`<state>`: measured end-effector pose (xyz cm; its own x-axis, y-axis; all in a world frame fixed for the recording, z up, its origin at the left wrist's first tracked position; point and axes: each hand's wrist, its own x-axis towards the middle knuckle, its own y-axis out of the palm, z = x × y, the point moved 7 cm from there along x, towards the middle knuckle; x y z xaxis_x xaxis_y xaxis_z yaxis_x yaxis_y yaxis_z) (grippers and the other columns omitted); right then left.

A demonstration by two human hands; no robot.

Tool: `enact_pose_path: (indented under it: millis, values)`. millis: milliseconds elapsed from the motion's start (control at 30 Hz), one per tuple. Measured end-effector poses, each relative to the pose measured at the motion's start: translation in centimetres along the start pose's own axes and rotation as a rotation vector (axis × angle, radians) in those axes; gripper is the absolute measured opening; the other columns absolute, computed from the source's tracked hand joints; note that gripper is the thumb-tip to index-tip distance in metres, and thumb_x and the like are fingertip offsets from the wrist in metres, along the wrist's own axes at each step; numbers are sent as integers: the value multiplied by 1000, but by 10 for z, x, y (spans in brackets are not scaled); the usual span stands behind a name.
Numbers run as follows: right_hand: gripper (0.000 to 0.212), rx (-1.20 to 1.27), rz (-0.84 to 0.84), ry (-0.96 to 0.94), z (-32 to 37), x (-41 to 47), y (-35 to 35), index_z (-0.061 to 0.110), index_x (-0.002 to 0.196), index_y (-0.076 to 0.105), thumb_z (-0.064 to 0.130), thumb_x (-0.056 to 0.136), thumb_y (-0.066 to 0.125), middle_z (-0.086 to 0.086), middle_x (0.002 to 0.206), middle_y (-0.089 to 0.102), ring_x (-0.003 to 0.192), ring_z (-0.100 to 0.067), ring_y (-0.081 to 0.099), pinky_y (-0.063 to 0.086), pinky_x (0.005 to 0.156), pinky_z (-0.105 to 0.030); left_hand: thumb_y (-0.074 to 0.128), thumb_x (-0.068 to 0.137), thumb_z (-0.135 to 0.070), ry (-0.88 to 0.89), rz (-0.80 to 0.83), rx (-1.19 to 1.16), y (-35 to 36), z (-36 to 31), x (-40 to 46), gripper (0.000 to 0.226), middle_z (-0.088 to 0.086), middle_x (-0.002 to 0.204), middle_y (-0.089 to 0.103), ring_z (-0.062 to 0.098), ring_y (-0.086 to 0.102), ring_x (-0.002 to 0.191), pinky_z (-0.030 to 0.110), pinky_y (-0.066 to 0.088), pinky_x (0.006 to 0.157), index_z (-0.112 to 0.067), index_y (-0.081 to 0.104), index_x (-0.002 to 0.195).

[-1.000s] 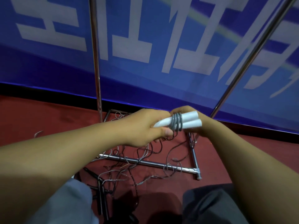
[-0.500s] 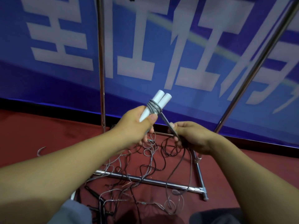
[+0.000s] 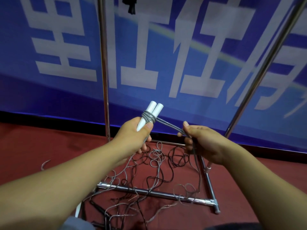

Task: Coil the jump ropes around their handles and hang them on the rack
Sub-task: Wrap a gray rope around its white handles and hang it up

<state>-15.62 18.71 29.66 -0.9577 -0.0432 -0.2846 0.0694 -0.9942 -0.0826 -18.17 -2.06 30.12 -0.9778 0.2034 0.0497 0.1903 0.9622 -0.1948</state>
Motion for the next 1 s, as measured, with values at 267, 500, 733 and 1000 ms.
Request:
enact_pose_path:
  millis: [267,500,733,1000]
  values:
    - [26,-211,-3,-31,2,-10,-2,5,102,71,29,98,61,1,65,50,53,-10,38,34,53,-25,52,103,-29,-41,-48,2,-11,5,8,16,5,75,63,11,51,45,23,41,40,-17,59,94]
    - [24,-402,-47,-162,16,-29,7,12,89,75,32,97,63,3,61,49,55,-12,39,34,52,-26,53,103,-29,-70,-61,69,-13,13,11,14,6,76,63,12,51,46,21,41,40,-17,60,100]
    - [21,-593,105,-307,29,-53,49,17,86,73,31,98,63,10,59,53,56,-8,44,39,57,-27,53,103,-29,-59,-22,105,-3,10,9,13,6,76,64,10,50,44,18,38,38,-19,60,100]
    - [25,-663,137,-358,32,-58,58,13,84,69,29,100,59,9,59,52,54,-4,46,40,55,-21,54,102,-27,-66,-13,194,-4,17,11,14,3,68,63,10,47,40,17,35,37,-17,63,100]
